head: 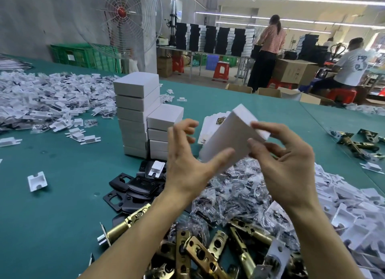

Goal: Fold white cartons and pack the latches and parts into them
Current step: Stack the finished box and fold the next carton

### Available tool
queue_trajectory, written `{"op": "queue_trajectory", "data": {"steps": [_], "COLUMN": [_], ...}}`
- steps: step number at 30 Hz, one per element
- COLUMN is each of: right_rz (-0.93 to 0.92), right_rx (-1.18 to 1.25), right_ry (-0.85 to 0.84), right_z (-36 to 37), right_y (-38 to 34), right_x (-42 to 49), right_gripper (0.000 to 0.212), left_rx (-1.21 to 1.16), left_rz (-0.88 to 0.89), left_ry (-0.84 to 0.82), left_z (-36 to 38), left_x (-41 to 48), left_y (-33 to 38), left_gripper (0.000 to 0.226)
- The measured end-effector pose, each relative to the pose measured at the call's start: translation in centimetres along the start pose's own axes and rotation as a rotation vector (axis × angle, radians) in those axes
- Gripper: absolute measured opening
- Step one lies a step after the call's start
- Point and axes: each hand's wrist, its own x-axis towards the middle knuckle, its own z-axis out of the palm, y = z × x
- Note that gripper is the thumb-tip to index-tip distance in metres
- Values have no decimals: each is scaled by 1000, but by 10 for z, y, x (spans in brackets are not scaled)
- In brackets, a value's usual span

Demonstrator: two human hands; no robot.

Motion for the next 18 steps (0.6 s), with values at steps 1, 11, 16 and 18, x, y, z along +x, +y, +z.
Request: {"op": "queue_trajectory", "data": {"steps": [1, 11, 16, 18], "right_rz": [-14, -140, -114, -100], "right_rx": [23, -75, -220, -237], "right_ry": [19, -349, -503, -502], "right_z": [-2, 20, 18, 16], "right_y": [1, -4, -5, -3], "right_x": [1, -10, -10, -10], "right_gripper": [47, 58, 38, 45], "left_rx": [-70, -1146, -1186, -1190], "left_rz": [-92, -944, -904, -875], "left_ry": [51, -541, -466, -503], "left_z": [-3, -20, -23, -23], "left_x": [3, 16, 20, 20], "left_y": [4, 16, 14, 16], "left_gripper": [68, 80, 52, 48]}}
